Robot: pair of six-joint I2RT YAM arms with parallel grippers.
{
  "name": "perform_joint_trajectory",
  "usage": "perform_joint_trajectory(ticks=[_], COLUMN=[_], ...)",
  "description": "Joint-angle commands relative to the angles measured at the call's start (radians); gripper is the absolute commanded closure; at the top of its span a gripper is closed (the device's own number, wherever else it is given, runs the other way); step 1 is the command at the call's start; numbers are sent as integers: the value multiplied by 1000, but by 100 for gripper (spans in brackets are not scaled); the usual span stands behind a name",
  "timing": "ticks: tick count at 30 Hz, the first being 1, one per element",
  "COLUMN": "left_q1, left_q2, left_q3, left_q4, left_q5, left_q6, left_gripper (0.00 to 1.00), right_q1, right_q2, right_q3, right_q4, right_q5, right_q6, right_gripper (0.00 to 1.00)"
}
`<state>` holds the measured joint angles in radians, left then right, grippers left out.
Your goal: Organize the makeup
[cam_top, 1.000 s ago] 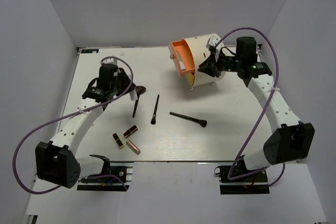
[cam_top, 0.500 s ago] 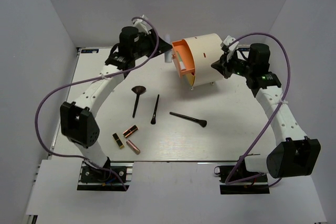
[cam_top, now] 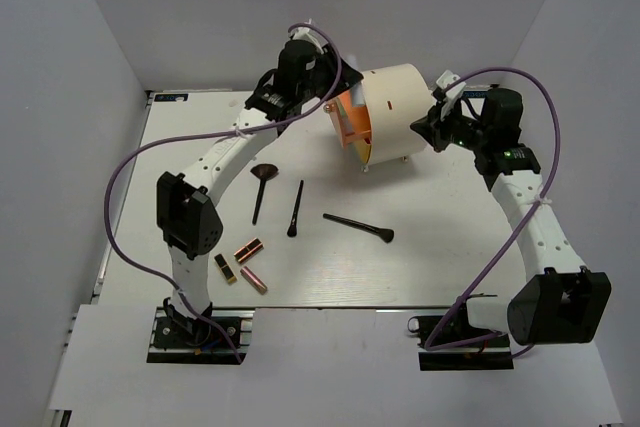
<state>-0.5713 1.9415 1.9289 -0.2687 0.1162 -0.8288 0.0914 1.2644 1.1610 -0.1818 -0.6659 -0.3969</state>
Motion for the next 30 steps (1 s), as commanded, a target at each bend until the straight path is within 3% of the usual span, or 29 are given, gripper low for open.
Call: perform_joint_trajectory(ticks=[1,13,21,30], left_q1=[-13,-22,-22,-32], left_q2=[0,88,109,111], left_q3=[99,151,160,163], left_q4=[-78,-98,-93,-81], left_q5=[-182,-231,-228,-222], left_q6=[-6,8,3,0], left_gripper=[95,84,55,39], right_q1=[-13,-32,-35,-35], right_q2=[-39,-43,-40,-40], right_q3=[-14,-24,-21,-23], right_q4=[54,68,73,74], right_q5=[-21,-32,-35,-43], right_q6=[23,38,43,46], right_gripper=[100,99,98,97])
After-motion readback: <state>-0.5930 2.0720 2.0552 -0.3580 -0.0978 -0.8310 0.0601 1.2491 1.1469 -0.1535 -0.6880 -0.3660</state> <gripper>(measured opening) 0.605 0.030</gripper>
